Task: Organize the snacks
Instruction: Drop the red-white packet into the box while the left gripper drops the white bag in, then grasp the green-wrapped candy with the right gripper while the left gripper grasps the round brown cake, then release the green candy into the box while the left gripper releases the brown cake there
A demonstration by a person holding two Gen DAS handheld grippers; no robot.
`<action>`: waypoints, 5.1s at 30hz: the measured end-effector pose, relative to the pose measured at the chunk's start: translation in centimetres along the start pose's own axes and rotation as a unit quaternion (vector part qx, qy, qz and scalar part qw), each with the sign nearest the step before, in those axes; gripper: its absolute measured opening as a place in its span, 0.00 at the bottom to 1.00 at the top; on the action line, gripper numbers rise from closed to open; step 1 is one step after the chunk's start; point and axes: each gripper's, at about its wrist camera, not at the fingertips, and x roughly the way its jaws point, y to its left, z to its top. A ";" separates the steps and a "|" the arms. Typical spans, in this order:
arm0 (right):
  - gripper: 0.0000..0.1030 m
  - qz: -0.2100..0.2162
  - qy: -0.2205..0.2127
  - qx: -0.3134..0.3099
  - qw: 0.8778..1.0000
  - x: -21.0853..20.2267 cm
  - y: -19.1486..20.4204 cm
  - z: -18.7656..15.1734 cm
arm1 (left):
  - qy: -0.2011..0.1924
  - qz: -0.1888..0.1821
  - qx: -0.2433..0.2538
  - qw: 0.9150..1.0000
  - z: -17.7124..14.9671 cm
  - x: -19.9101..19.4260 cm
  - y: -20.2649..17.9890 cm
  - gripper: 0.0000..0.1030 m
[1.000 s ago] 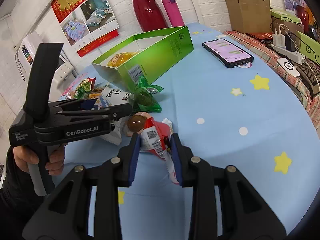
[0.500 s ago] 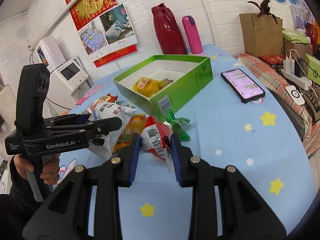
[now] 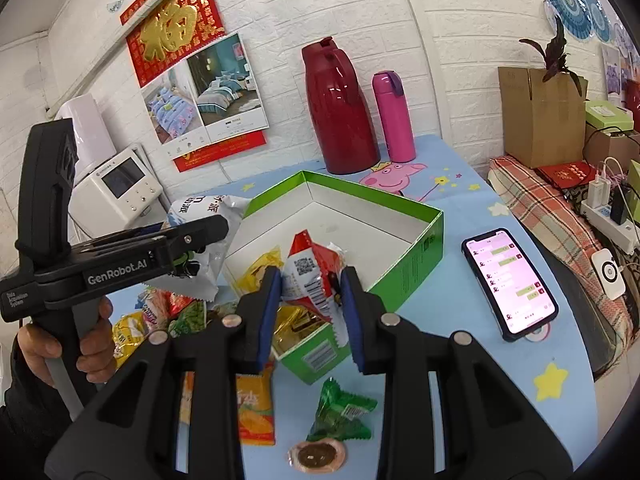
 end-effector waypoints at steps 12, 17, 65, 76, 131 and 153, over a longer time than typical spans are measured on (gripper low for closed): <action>0.33 -0.001 0.033 -0.009 0.999 7.1 -1.8 1.6 | 0.026 0.023 0.000 0.999 1.6 6.3 1.6 0.54; 0.84 -0.011 0.020 -0.022 1.000 7.8 -1.7 1.0 | 0.005 0.058 -0.001 0.998 1.2 6.5 2.2 0.97; 0.77 -0.028 0.098 0.014 0.995 -1.9 0.5 -9.9 | 0.071 -0.001 -0.106 0.992 -16.8 -9.2 4.6 0.99; 0.29 -0.033 0.130 -0.009 0.991 1.4 -1.2 -9.4 | 0.069 -0.060 0.002 0.996 -15.4 -7.7 -2.4 0.98; 0.30 0.021 0.040 0.015 0.999 6.4 -2.0 0.3 | 0.048 -0.054 -0.026 0.997 1.0 4.1 0.0 0.34; 0.92 0.059 -0.013 0.026 0.998 -1.6 1.0 -1.4 | 0.031 0.020 -0.084 0.996 -3.5 -4.7 4.5 0.91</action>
